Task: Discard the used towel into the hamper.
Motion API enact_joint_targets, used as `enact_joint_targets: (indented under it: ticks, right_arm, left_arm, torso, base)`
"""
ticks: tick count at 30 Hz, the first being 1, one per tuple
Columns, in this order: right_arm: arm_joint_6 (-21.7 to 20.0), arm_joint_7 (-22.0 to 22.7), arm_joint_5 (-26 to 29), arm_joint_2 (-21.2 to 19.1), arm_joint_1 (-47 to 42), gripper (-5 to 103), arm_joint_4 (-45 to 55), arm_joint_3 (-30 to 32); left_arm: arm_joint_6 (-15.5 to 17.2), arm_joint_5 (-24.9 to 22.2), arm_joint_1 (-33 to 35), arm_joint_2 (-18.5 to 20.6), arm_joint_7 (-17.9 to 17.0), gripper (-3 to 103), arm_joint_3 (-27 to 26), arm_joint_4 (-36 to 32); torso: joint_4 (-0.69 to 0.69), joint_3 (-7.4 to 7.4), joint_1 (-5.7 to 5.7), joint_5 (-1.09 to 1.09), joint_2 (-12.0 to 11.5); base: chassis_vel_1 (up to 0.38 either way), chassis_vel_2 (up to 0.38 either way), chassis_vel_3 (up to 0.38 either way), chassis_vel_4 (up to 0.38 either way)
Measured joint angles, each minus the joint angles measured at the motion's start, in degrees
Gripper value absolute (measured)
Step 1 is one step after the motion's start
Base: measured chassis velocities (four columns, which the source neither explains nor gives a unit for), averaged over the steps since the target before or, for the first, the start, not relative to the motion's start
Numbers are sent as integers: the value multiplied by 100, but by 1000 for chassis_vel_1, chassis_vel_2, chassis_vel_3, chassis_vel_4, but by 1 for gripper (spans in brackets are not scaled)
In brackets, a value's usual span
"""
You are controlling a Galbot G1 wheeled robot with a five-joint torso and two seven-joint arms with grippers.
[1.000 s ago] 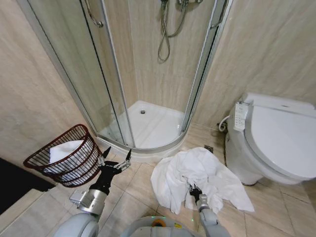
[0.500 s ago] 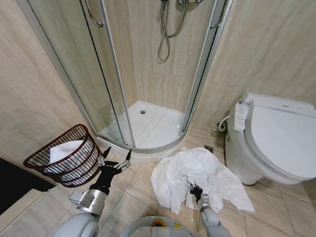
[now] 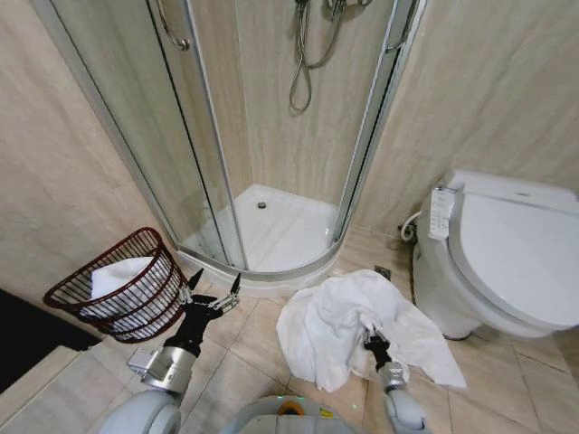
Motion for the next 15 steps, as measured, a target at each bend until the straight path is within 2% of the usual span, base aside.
enact_joint_targets:
  ticks: [4, 6, 7, 8, 15]
  right_arm:
    - [53, 5, 331, -108, -327, 7, 1343, 184]
    - [33, 17, 380, -134, -370, 7, 1509, 197]
    - [-92, 73, 539, -227, -504, 7, 2048, 236]
    - [-92, 73, 539, -227, -504, 7, 2048, 236]
    - [-619, 433, 1142, -524, -875, 7, 3693, 327]
  left_arm:
    - [0, 0, 0, 0, 0, 99, 0, 0]
    - [0, 0, 0, 0, 0, 99, 0, 0]
    - [0, 0, 0, 0, 0, 99, 0, 0]
    - [0, 0, 0, 0, 0, 99, 0, 0]
    - [0, 0, 0, 0, 0, 99, 0, 0]
  torso:
    - [1, 0, 0, 0, 0]
    - [0, 0, 0, -2, 0]
    - [0, 0, 0, -3, 0]
    - [0, 0, 0, -3, 0]
    - [0, 0, 0, 0, 0]
  base:
    - [0, 0, 0, 0]
    - [0, 0, 0, 0]
    - [0, 0, 0, 0]
    - [0, 0, 0, 0]
    - [0, 0, 0, 0]
